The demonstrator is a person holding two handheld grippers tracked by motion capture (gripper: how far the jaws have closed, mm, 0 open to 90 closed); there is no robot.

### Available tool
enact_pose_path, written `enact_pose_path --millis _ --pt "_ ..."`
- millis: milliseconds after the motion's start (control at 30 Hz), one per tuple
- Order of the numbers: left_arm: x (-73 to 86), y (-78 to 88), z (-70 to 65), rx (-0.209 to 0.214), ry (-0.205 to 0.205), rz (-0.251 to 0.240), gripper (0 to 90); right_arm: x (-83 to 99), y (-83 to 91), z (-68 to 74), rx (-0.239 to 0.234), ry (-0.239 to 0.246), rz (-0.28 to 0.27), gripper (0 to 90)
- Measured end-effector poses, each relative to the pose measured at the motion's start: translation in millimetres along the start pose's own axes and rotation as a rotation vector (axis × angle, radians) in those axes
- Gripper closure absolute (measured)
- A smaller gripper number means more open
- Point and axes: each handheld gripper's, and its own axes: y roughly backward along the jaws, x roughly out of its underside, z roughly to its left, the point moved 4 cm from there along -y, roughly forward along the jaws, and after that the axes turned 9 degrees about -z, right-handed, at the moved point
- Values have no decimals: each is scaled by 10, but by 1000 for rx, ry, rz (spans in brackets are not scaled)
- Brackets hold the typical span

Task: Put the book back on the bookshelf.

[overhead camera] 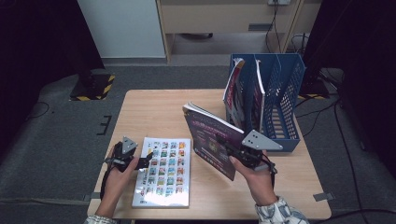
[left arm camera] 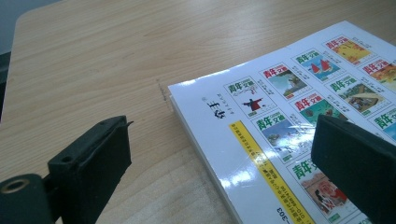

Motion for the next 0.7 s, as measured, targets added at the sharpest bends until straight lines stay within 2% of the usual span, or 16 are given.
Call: enact_pose_path --millis 67,533,700 --pt "3 -4 1 -1 0 1 43 22 84 -32 11 -5 5 838" --pt "-9 11 10 -13 -4 -9 43 53 262 -111 38 -13 14 837" --pt "3 4 9 -10 -4 2 44 36 317 -124 45 -8 12 837"
